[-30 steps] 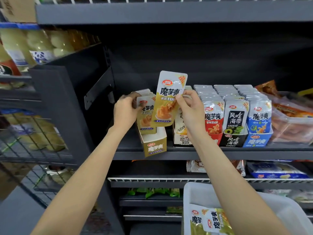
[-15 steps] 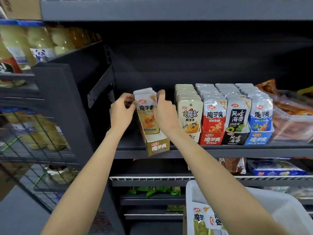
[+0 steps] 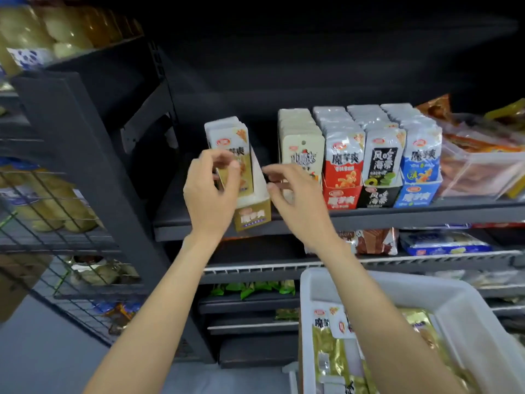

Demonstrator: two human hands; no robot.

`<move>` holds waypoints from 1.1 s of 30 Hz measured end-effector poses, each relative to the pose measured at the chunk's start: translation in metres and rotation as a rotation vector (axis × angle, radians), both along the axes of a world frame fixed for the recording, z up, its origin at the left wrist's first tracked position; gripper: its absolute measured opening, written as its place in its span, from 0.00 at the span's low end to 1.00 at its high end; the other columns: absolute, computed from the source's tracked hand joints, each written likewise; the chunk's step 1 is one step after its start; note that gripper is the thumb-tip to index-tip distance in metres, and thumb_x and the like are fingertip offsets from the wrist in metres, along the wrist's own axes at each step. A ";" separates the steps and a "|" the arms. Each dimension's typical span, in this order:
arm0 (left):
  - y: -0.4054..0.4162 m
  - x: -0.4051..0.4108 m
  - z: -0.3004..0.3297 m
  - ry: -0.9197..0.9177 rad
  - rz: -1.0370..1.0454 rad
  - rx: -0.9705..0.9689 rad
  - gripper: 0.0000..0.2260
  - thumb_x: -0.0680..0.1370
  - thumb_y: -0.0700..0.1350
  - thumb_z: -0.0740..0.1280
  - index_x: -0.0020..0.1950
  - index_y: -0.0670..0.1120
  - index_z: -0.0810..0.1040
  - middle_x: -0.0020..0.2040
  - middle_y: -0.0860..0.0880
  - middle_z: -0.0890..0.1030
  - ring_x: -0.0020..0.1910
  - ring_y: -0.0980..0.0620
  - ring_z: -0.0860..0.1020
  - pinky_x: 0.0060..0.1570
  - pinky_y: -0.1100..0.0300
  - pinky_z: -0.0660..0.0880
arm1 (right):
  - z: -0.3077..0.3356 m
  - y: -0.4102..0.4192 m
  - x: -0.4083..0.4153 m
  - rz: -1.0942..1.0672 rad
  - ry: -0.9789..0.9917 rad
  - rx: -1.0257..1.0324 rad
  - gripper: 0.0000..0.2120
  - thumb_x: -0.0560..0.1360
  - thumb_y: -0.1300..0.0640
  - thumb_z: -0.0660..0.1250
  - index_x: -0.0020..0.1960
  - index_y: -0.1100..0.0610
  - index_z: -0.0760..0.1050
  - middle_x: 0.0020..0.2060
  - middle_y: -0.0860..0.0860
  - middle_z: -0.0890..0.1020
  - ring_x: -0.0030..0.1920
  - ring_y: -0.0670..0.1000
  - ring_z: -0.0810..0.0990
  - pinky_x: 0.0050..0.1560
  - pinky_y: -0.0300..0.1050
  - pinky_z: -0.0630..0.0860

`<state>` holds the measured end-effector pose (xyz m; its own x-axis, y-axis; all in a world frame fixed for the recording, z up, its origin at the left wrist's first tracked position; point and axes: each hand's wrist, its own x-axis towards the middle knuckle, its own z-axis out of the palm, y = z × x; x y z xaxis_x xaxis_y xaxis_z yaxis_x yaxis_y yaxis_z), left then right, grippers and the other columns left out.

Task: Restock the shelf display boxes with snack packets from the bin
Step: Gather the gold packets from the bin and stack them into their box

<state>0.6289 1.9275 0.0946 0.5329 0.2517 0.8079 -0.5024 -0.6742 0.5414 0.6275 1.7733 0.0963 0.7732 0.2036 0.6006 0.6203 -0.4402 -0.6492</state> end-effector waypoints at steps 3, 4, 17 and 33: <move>-0.032 -0.043 -0.026 -0.122 -0.175 0.112 0.11 0.79 0.43 0.61 0.43 0.39 0.79 0.40 0.52 0.77 0.39 0.52 0.76 0.39 0.60 0.72 | -0.027 -0.050 -0.040 0.030 0.115 -0.027 0.11 0.78 0.63 0.63 0.59 0.57 0.76 0.50 0.47 0.81 0.51 0.39 0.77 0.52 0.24 0.68; -0.042 -0.055 -0.037 -0.125 -0.239 0.142 0.12 0.79 0.43 0.60 0.41 0.39 0.79 0.38 0.51 0.78 0.38 0.52 0.76 0.38 0.59 0.72 | -0.040 -0.068 -0.052 0.025 0.163 -0.047 0.10 0.78 0.62 0.63 0.59 0.56 0.76 0.49 0.46 0.81 0.50 0.39 0.78 0.52 0.24 0.69; -0.168 -0.093 -0.174 0.951 -0.622 0.643 0.14 0.78 0.48 0.63 0.64 0.51 0.72 0.64 0.53 0.74 0.64 0.53 0.69 0.57 0.58 0.68 | -0.186 -0.246 -0.142 -0.364 0.834 -0.723 0.19 0.75 0.54 0.65 0.65 0.52 0.71 0.63 0.50 0.75 0.60 0.54 0.75 0.55 0.48 0.73; -0.215 -0.053 -0.233 1.085 -0.386 0.965 0.28 0.73 0.54 0.70 0.68 0.47 0.65 0.63 0.43 0.71 0.56 0.44 0.75 0.52 0.53 0.75 | -0.215 -0.262 -0.139 -0.466 0.870 -0.950 0.31 0.71 0.48 0.72 0.67 0.55 0.61 0.62 0.55 0.71 0.62 0.56 0.72 0.58 0.48 0.72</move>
